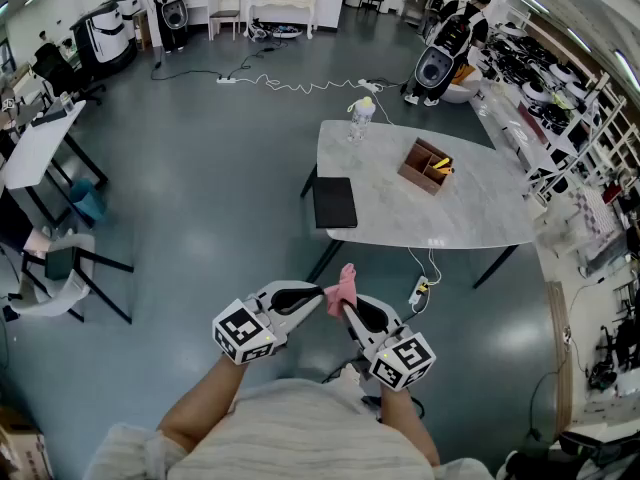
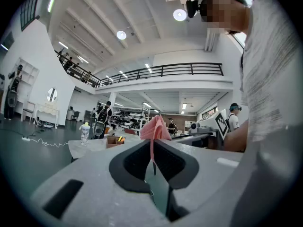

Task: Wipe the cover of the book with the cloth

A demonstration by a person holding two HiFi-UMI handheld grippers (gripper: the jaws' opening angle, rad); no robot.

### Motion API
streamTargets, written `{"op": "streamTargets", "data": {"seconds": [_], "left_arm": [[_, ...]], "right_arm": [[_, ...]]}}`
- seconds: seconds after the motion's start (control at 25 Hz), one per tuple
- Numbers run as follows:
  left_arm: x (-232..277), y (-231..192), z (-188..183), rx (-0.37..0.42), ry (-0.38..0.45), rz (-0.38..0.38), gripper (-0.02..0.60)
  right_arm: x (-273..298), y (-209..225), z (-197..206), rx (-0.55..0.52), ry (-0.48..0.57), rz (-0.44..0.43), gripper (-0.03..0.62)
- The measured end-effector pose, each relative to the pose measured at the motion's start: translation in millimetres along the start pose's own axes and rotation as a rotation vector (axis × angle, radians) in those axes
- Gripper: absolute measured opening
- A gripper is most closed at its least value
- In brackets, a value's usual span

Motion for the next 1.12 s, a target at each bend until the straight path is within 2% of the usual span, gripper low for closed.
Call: {"op": "streamTargets", "data": {"seconds": [0.56, 0.92, 1.12], "left_arm": [[-11, -7, 4, -0.006, -0.013, 0.016, 0.032], [-22, -6, 5, -0.010, -0.006, 0.006, 0.032], [-25, -8, 11, -0.024, -0.012, 0.001, 0.032]], "right_arm": [[11, -7, 0, -0.001, 0.010, 0.004, 0.056], [12, -21, -8, 0.026, 0.052, -0.033, 0.057], [15, -23, -2, 0.022, 0.019, -0.043, 0.057]]}}
Point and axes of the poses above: the fingertips, and each gripper's own axes: x forward along the fingers, y to its right, z out of its underside, the point moved 3 cm from there along -x, backward along the fingers, and after that the axes turned 1 degree about y, right-handed, at the moved point
